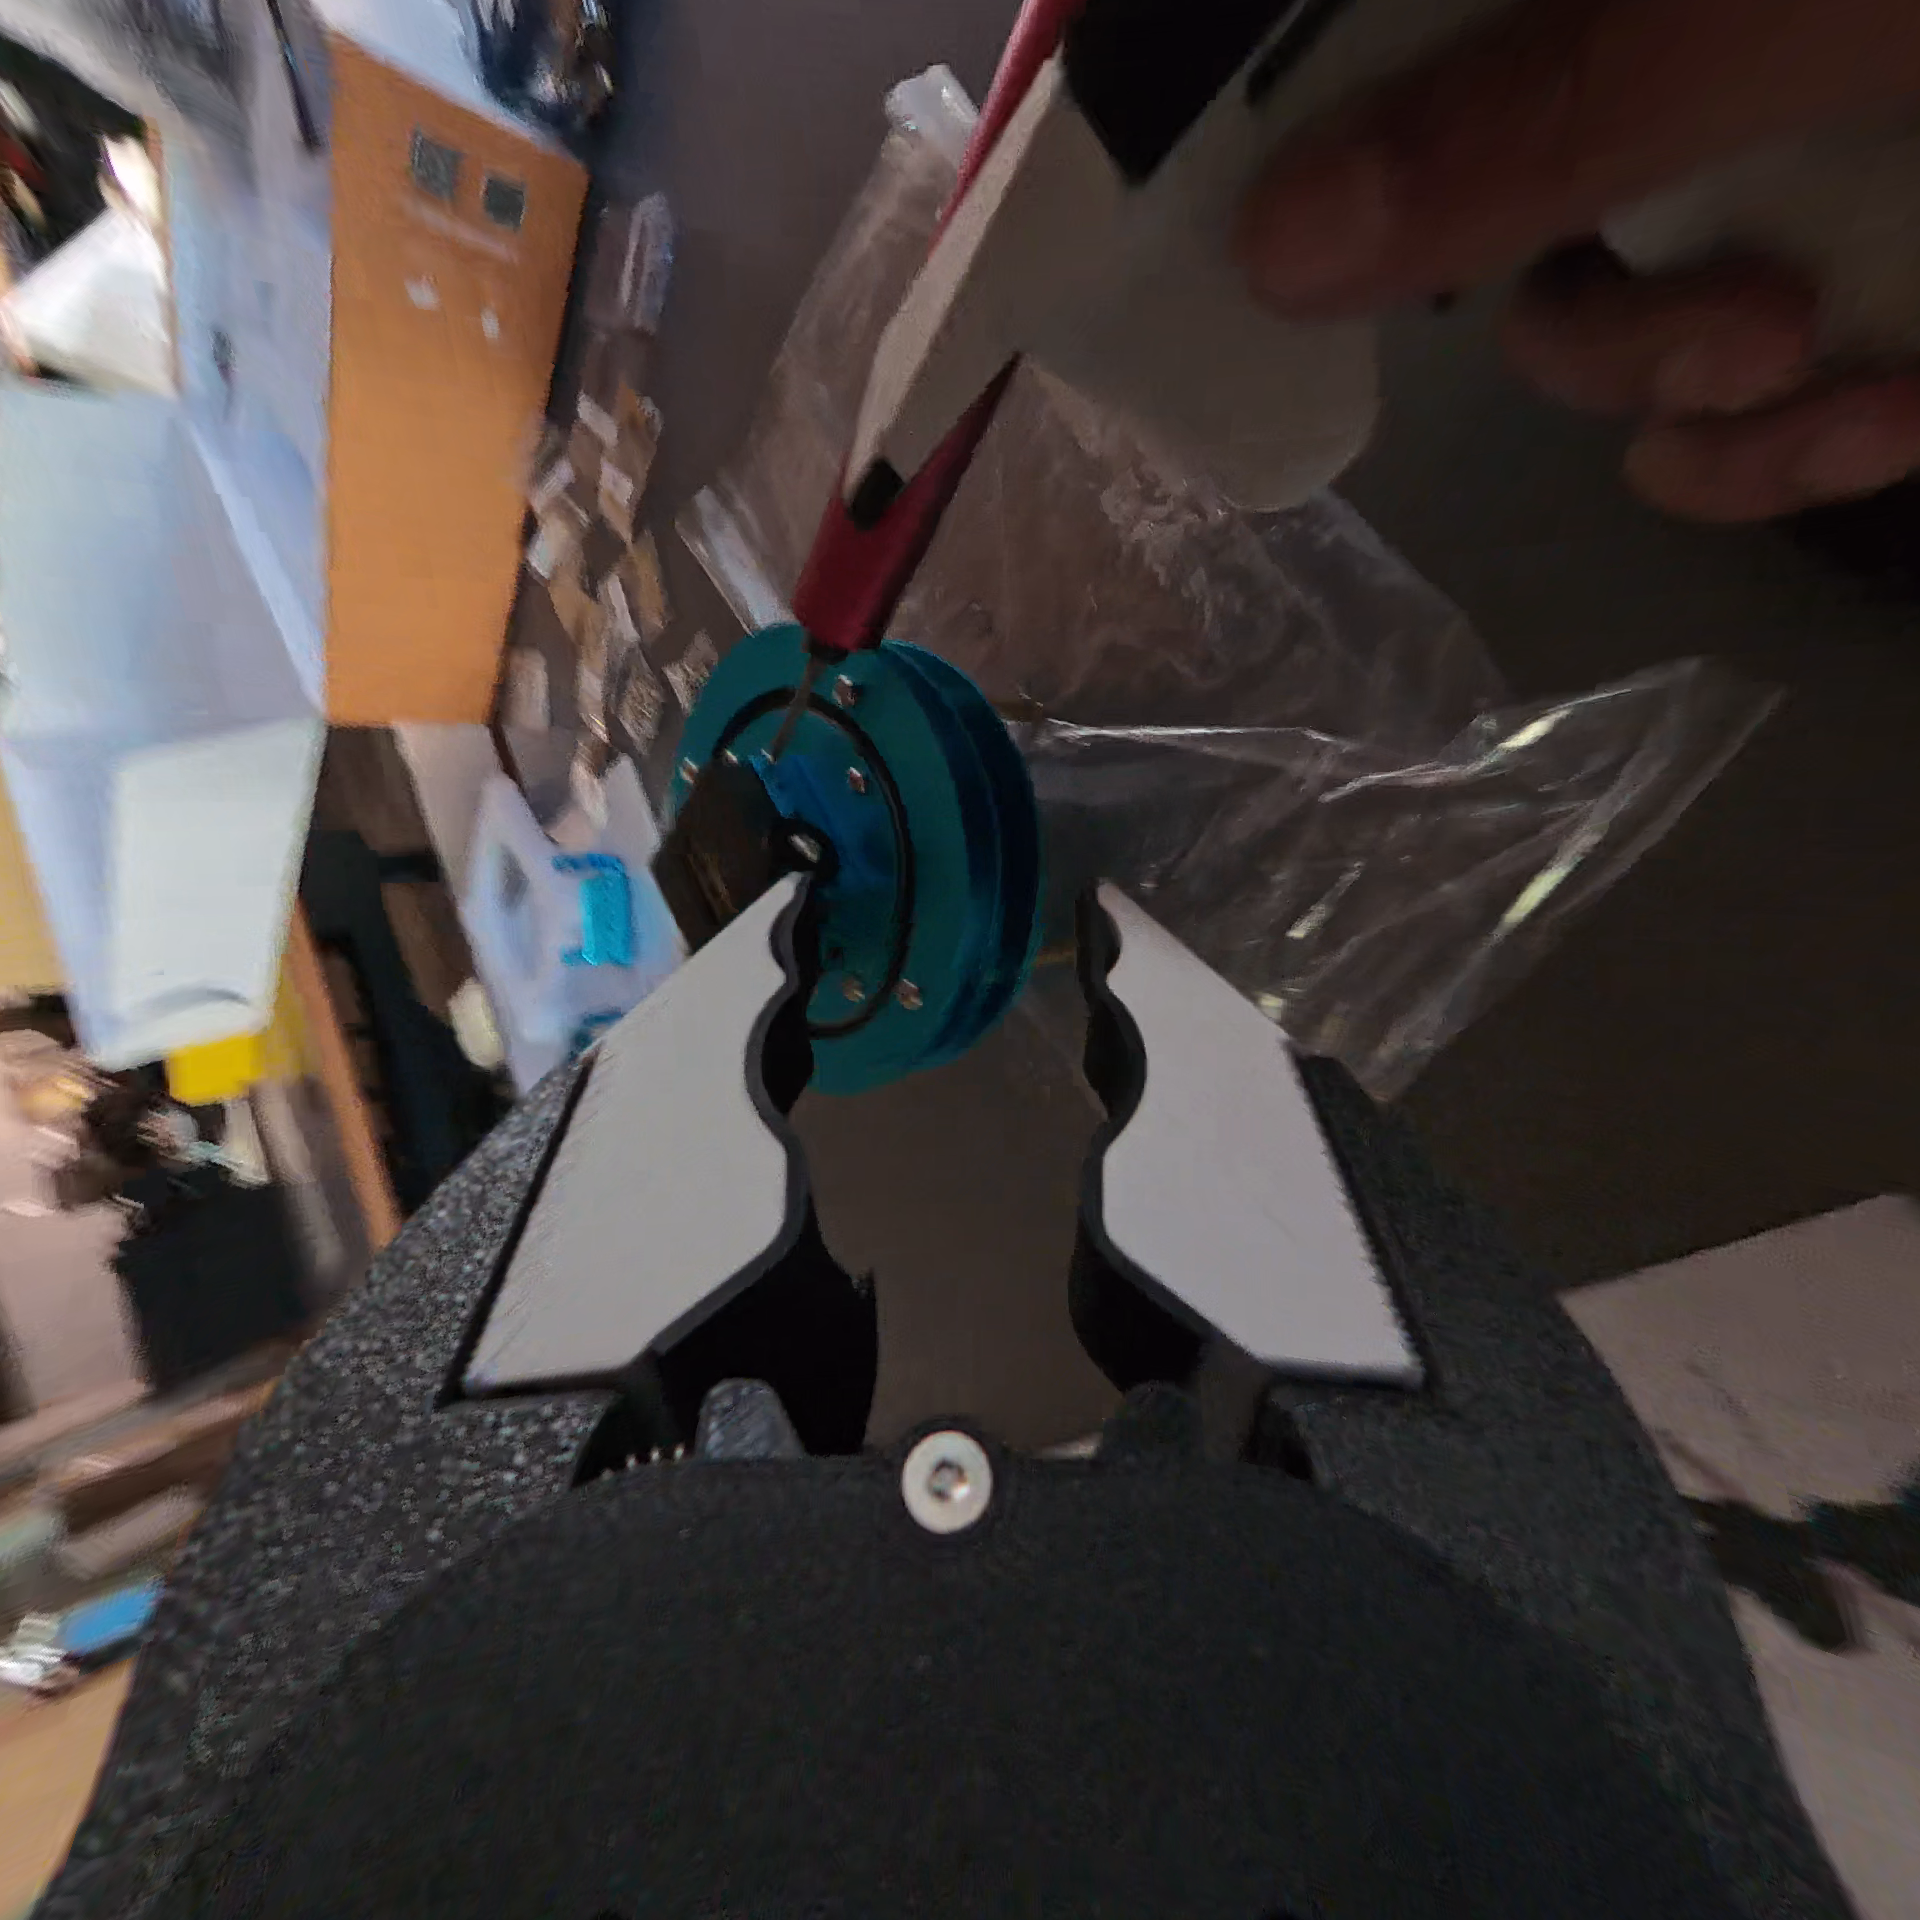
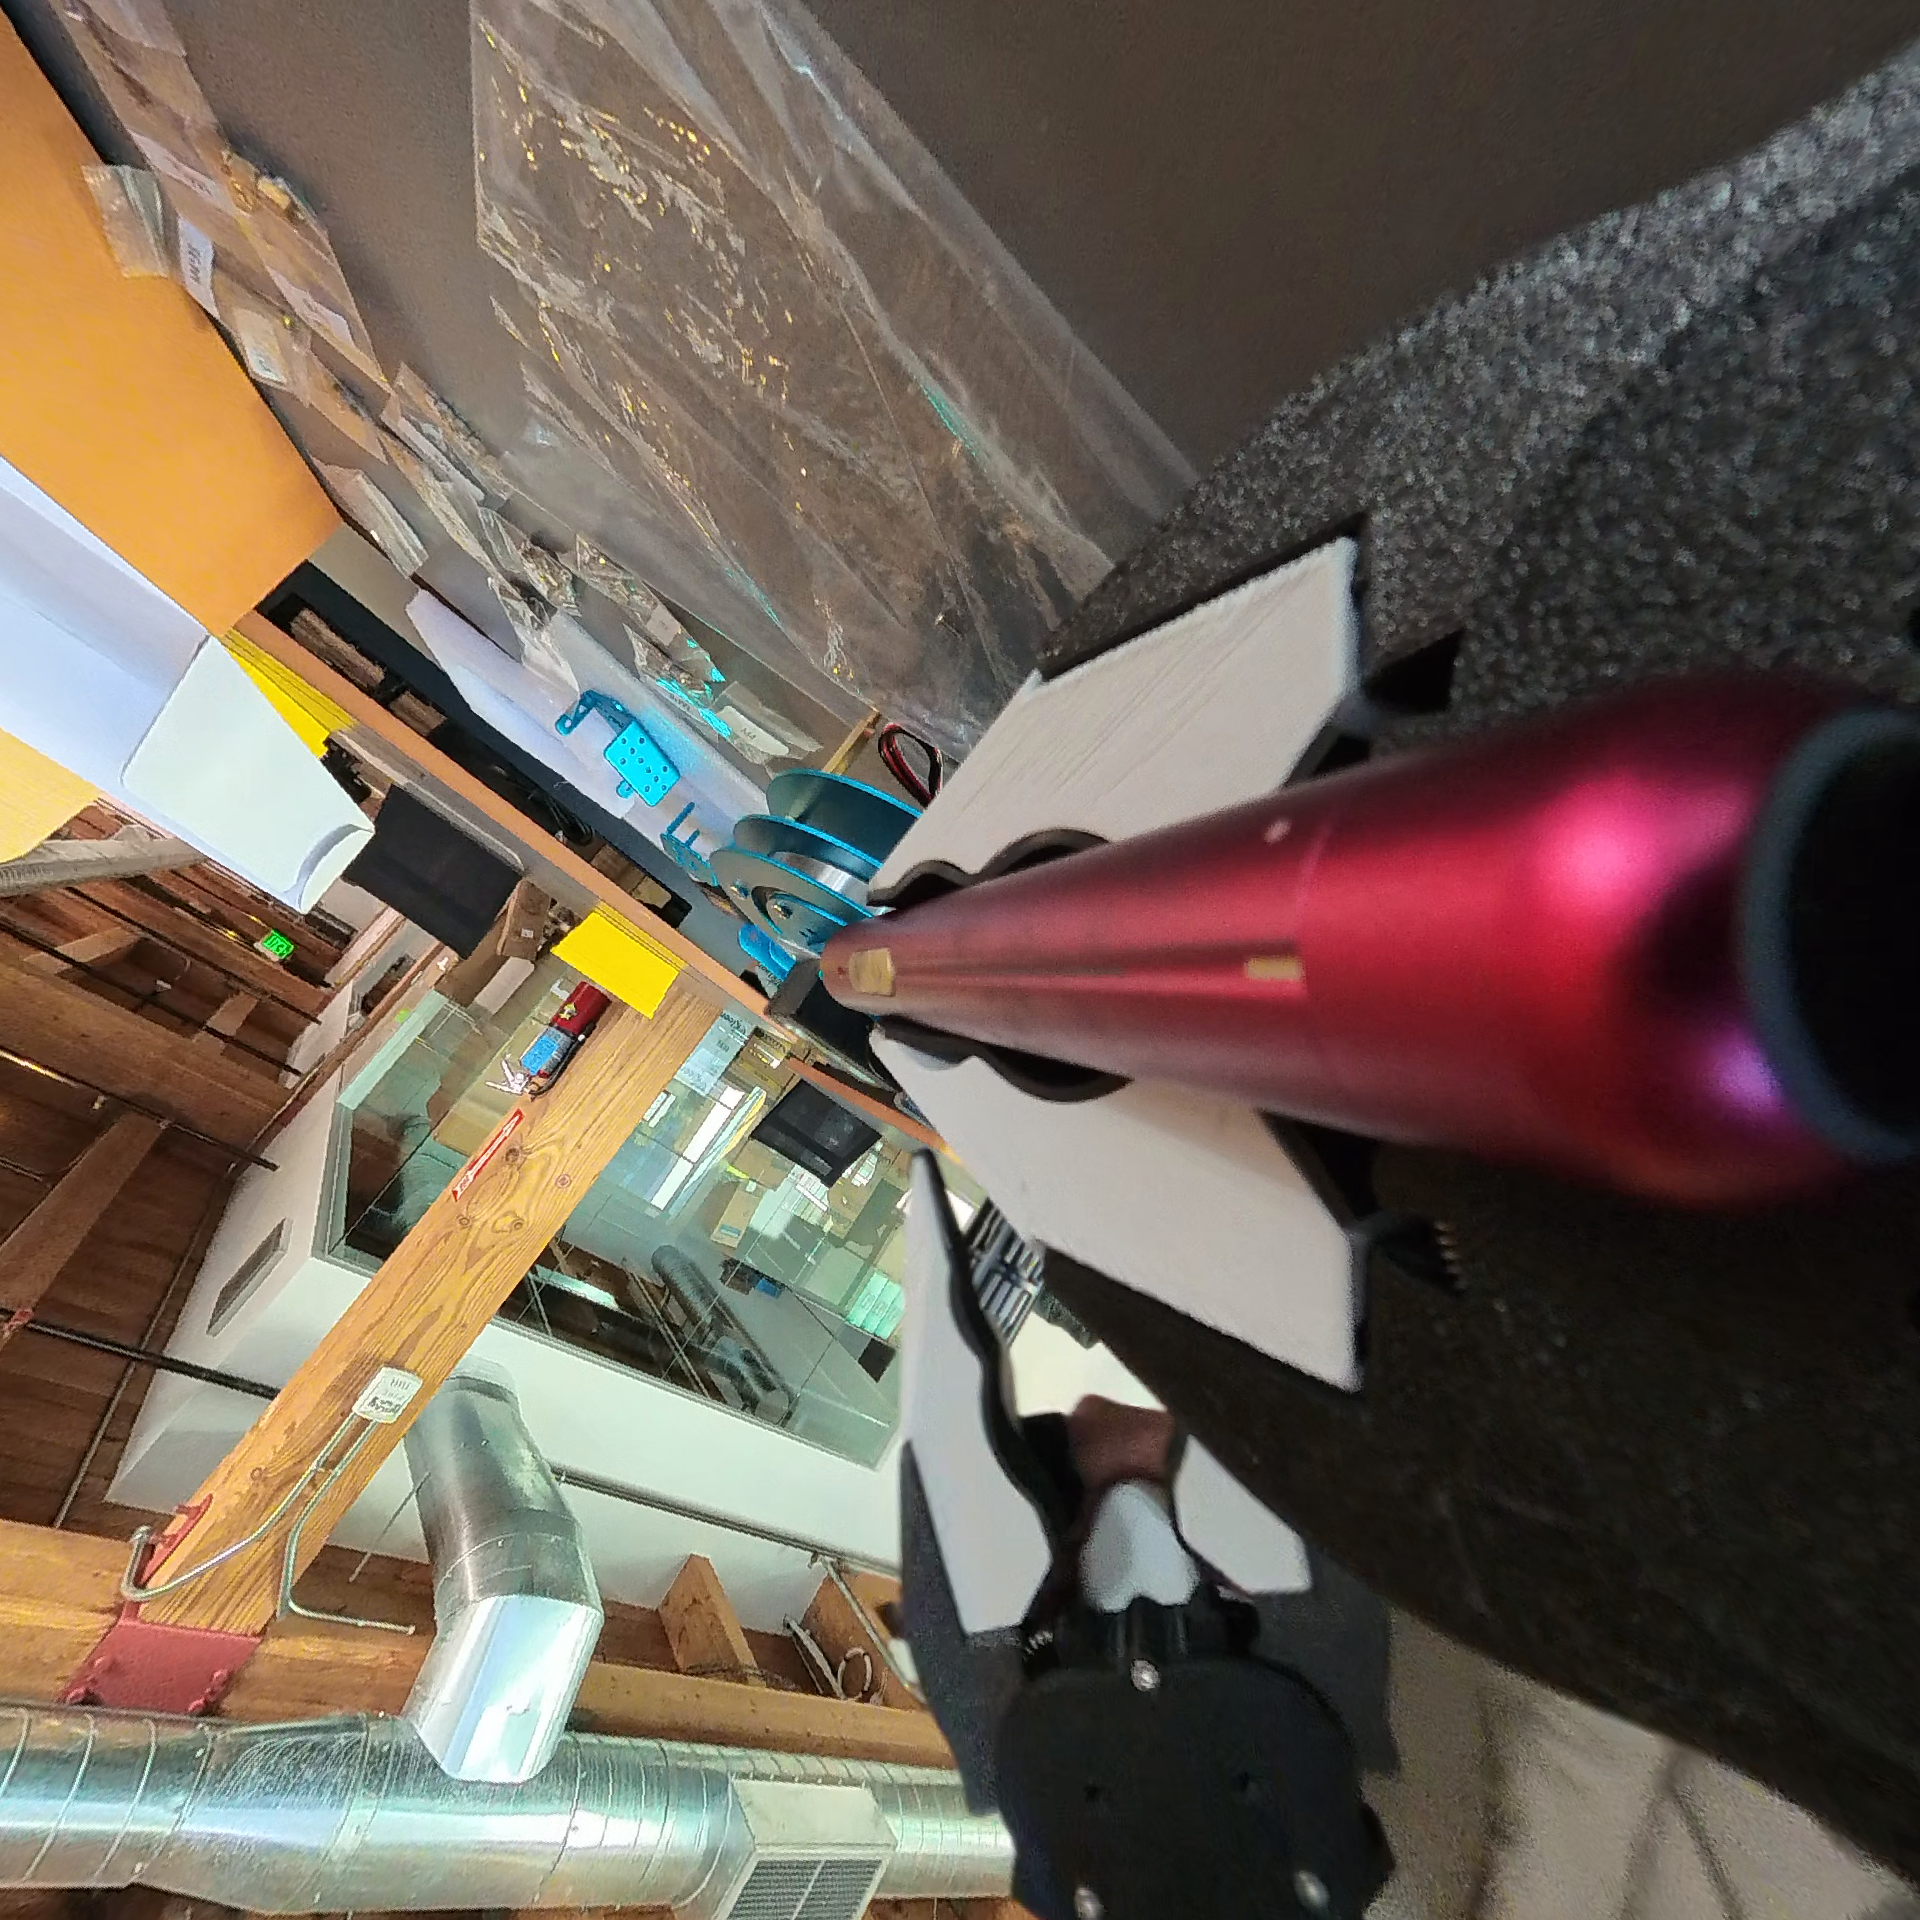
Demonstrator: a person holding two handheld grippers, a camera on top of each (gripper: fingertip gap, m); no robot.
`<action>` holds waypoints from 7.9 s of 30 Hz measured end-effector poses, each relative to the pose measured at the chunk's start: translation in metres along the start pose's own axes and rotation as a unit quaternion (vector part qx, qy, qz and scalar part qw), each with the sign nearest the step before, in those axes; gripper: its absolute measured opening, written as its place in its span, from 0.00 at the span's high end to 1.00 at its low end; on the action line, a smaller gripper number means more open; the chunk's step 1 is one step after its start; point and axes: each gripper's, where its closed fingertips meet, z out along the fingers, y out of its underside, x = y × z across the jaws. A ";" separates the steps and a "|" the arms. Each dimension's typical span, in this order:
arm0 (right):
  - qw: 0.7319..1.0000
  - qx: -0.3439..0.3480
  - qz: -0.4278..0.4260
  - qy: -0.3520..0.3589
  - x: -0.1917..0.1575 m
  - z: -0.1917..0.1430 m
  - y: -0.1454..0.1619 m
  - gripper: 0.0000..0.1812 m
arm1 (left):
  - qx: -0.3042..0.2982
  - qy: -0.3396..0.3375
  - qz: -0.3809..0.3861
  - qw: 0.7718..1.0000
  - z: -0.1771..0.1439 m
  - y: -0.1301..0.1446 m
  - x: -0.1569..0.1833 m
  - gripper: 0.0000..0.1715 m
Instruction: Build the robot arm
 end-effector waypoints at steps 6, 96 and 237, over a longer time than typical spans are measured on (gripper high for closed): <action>1.000 -0.003 0.008 -0.005 0.001 0.001 0.000 0.89 | 0.067 0.029 0.077 0.994 0.016 -0.030 -0.008 0.68; 0.969 -0.147 0.029 -0.194 -0.023 -0.002 -0.026 0.89 | 0.197 -0.018 -0.214 0.957 0.022 -0.008 -0.050 0.75; 0.596 -0.033 -0.788 -0.152 -0.014 -0.025 -0.001 0.89 | 0.191 0.053 -0.377 0.905 0.017 0.021 -0.060 0.61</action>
